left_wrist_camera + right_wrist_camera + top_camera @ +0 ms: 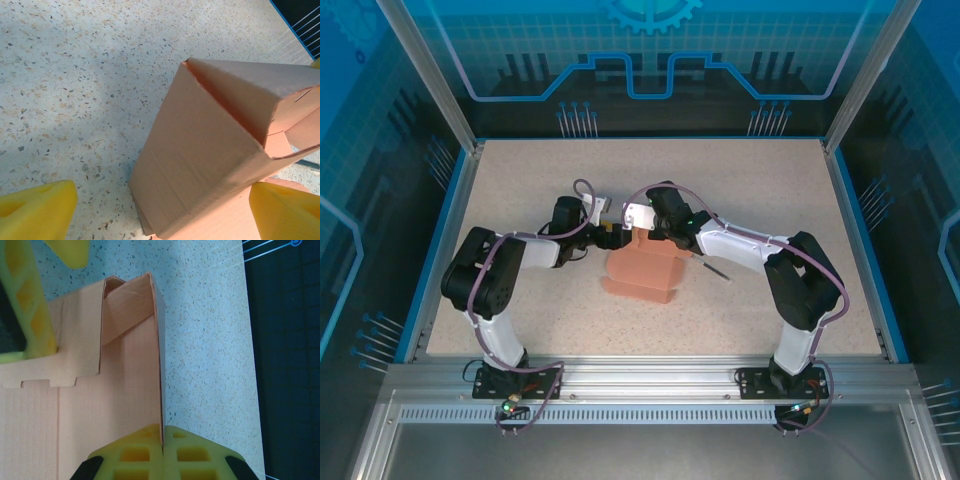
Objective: Fold the paper box
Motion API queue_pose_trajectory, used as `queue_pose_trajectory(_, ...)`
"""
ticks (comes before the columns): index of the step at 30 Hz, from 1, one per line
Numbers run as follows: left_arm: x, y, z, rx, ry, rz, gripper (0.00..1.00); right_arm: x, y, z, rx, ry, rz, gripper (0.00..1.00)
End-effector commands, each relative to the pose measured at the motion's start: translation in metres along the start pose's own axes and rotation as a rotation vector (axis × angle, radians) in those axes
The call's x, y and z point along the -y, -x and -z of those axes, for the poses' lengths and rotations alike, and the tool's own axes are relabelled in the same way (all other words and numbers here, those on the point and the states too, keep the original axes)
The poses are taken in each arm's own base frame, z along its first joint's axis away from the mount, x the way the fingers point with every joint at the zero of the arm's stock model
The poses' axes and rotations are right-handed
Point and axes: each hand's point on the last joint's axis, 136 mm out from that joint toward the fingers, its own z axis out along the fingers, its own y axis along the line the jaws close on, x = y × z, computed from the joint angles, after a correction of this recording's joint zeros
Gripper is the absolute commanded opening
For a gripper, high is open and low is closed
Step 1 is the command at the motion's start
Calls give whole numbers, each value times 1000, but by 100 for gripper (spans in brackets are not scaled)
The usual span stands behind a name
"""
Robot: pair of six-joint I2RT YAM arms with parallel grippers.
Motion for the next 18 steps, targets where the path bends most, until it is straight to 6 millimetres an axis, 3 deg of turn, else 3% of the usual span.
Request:
queue_pose_trajectory(1,8,18,-5,45,-23,-71,93,-10,17,2,55,41,-7,0)
queue_pose_trajectory(9,12,24,-8,57,-48,-76,99,-12,21,1,61,46,-9,0)
queue_pose_trajectory(18,14,28,-13,52,-69,-70,98,-14,23,1,67,52,-9,0)
